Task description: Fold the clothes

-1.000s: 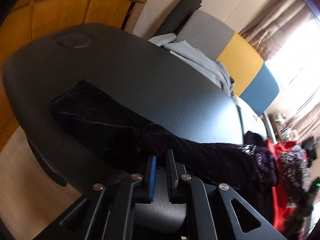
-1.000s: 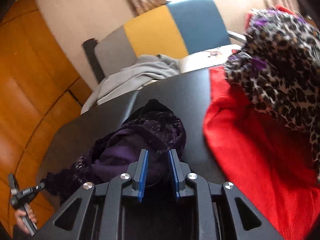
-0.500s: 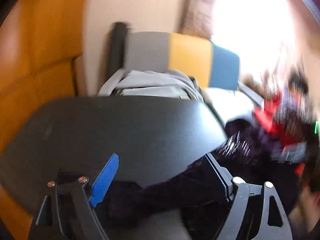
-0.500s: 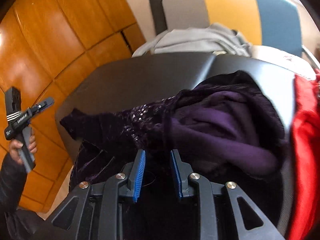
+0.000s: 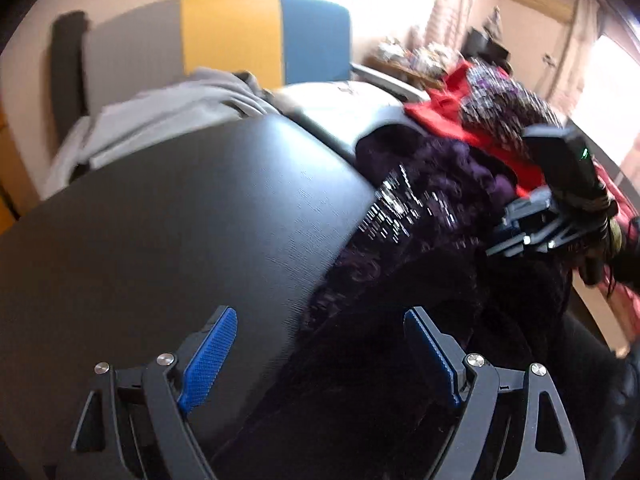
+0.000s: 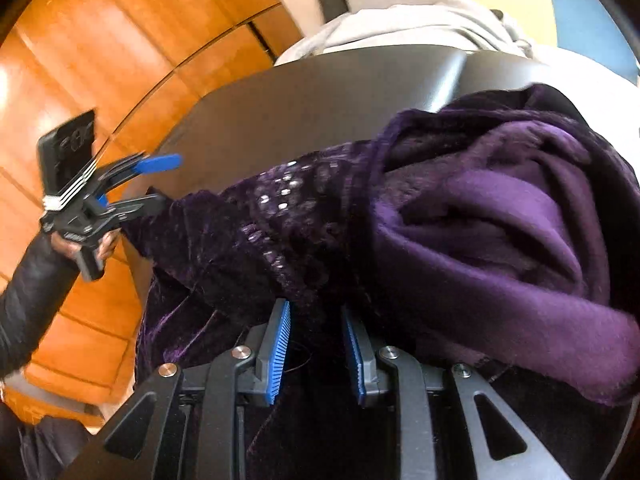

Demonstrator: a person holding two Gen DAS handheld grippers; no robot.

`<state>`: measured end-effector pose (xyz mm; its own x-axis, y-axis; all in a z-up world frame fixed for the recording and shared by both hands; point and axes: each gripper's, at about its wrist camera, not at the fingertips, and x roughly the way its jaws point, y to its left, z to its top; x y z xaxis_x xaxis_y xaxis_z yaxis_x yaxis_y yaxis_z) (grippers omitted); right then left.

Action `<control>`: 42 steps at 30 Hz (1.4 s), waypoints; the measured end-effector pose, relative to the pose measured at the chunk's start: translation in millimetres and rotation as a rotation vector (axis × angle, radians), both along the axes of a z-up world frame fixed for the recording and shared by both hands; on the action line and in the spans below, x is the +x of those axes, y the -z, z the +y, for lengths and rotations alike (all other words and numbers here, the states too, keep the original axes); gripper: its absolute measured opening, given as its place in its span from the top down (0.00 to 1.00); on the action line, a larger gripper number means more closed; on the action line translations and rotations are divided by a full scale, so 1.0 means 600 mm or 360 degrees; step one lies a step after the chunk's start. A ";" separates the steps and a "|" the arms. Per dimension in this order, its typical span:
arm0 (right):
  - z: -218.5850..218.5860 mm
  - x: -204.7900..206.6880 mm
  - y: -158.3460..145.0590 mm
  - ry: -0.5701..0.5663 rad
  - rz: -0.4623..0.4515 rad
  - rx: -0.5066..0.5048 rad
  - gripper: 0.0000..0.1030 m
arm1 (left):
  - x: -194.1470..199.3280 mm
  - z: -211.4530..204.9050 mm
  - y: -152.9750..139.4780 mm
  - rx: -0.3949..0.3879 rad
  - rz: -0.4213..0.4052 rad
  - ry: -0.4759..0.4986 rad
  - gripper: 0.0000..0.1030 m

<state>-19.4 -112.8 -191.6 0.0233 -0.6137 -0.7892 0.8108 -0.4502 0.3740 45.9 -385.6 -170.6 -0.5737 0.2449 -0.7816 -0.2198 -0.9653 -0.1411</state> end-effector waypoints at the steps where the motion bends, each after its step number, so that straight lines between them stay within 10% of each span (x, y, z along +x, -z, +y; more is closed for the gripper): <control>1: -0.001 0.002 -0.001 -0.0003 0.0018 0.0003 0.85 | -0.006 0.007 0.008 0.0004 -0.0049 0.0030 0.30; 3: -0.001 0.004 -0.003 -0.0003 0.0042 0.0006 0.89 | -0.011 0.013 0.024 0.0023 -0.0122 0.0028 0.81; 6: 0.005 0.006 -0.012 0.0016 0.0001 -0.0064 0.94 | 0.004 0.015 0.020 0.0056 -0.0062 -0.0072 0.93; 17: -0.019 -0.077 -0.144 0.0157 -0.0216 -0.0705 0.95 | 0.038 -0.076 -0.124 0.0498 0.0476 -0.0555 0.95; 28: -0.121 -0.292 -0.236 0.0564 -0.0076 -0.0812 0.76 | -0.109 -0.296 -0.063 0.0288 0.0065 -0.1469 0.92; 30: -0.071 -0.278 -0.221 0.0556 0.0013 -0.0749 0.76 | -0.085 -0.279 -0.065 0.0279 0.0122 -0.1471 0.89; 34: 0.075 -0.248 -0.143 0.0708 0.0027 -0.0505 0.76 | -0.051 -0.191 -0.070 0.0246 0.0250 -0.1284 0.51; 42: 0.348 -0.128 -0.001 0.1118 -0.0231 -0.0342 0.76 | -0.079 -0.001 -0.003 -0.0089 0.0140 -0.0963 0.50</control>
